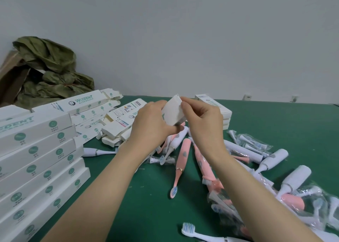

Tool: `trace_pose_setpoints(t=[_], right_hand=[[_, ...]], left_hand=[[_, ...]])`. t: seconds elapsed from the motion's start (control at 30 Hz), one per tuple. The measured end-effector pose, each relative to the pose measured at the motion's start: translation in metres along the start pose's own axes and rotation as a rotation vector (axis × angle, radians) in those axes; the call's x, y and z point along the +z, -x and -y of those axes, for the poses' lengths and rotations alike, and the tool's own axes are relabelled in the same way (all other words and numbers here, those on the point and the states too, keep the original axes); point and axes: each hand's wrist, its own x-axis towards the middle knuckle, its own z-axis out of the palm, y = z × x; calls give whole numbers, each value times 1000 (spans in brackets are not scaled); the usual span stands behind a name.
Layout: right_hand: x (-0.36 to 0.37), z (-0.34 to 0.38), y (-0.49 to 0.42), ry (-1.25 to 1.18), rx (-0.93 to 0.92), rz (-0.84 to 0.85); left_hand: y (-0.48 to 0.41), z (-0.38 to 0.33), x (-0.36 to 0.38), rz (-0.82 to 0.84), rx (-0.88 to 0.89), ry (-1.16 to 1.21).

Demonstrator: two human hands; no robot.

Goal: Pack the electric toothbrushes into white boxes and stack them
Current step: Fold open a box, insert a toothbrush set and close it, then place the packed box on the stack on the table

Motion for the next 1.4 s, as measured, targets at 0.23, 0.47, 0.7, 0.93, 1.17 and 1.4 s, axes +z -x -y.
trace_pose_setpoints(t=[0.23, 0.47, 0.7, 0.93, 1.17, 1.4], right_hand=[[3, -2, 4, 203, -186, 10], [-19, 13, -5, 756, -245, 555], [-19, 3, -11, 1021, -256, 573], [-81, -29, -111, 696, 78, -34], [-85, -99, -153, 662, 360, -226], [-66, -131, -138, 759, 310, -284]], left_hand=[[-1, 2, -5, -36, 59, -24], [-4, 5, -23, 274, 132, -241], [6, -1, -15, 380, 132, -356], [5, 12, -14, 113, 66, -295], [8, 53, 7, 462, -122, -560], [8, 61, 22, 373, -138, -512]])
